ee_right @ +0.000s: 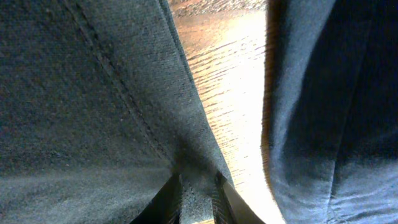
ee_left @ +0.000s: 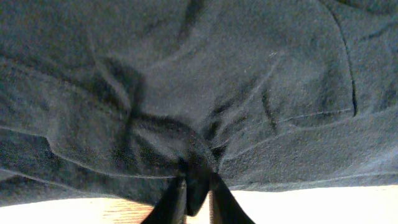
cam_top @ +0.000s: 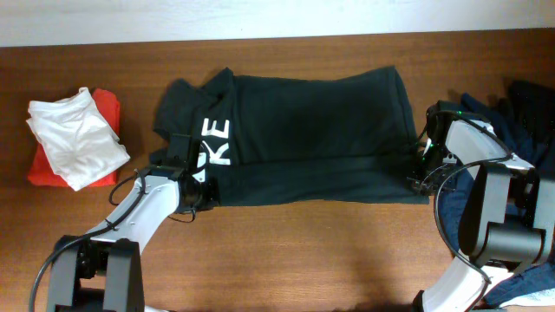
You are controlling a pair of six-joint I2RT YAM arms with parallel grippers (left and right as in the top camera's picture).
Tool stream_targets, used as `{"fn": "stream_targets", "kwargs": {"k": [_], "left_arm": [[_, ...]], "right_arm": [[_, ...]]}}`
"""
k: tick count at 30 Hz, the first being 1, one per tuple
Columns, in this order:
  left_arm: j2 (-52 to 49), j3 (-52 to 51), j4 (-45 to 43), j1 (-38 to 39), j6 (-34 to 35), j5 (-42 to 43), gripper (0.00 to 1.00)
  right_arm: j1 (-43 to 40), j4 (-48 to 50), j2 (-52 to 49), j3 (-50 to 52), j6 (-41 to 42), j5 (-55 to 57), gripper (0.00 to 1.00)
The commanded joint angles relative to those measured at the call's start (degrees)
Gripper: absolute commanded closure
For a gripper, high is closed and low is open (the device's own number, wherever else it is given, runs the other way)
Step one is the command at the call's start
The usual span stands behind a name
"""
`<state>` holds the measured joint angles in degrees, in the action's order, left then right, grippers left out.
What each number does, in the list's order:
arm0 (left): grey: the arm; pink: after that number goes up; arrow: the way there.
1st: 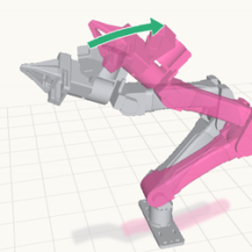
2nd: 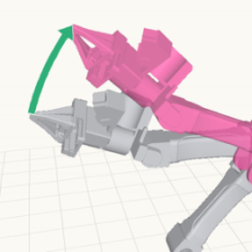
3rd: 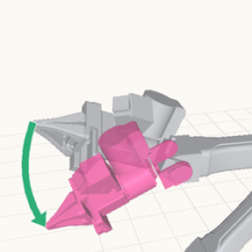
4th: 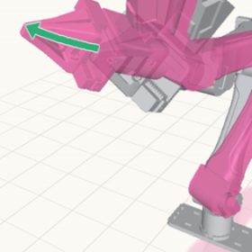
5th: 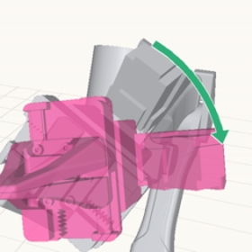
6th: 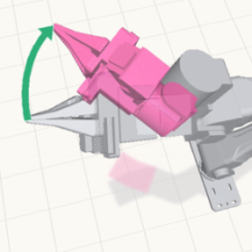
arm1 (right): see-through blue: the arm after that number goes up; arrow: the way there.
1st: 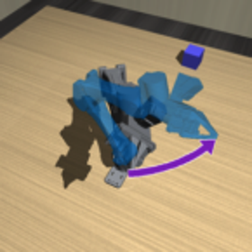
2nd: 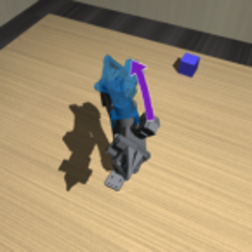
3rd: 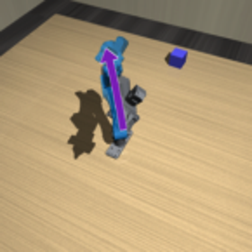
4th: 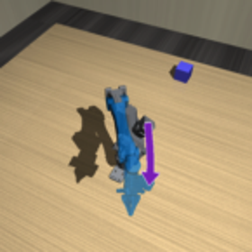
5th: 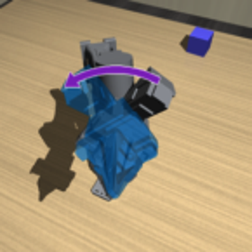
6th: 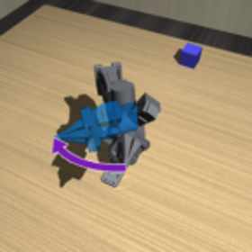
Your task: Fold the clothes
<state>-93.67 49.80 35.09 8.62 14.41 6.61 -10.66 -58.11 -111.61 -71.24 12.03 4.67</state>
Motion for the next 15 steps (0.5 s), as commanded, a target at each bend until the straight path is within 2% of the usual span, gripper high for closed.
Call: {"fn": "stream_targets", "kwargs": {"k": [1,4,8,10,12,13,15], "left_arm": [[-0.5,-0.4,-0.9,0.2,-0.1,0.3,1.00],[-0.5,4.5,-1.5,0.2,-0.2,6.8,1.00],[-0.5,12.5,-8.5,0.2,-0.1,24.3,1.00],[-1.0,12.5,-9.7,0.2,1.6,24.5,0.96],[-2.2,12.5,-7.8,0.2,1.6,24.5,0.86],[-2.7,12.5,-7.1,0.2,1.6,24.5,0.75],[-2.9,12.5,-5.9,0.2,0.8,24.2,0.40]], "right_arm": [[0.0,-0.2,-0.4,0.0,0.4,-0.1,0.79],[0.0,-0.2,-0.4,0.0,0.4,-0.1,0.79],[0.0,0.0,-0.4,0.0,0.4,-0.1,0.79],[0.0,0.0,-0.4,0.0,0.4,-0.1,0.79],[0.0,0.0,-0.4,0.0,0.4,-0.1,0.79],[0.0,0.0,-0.4,0.0,0.4,-0.1,0.79],[0.0,0.0,-0.4,0.0,0.4,-0.1,0.79]]}}
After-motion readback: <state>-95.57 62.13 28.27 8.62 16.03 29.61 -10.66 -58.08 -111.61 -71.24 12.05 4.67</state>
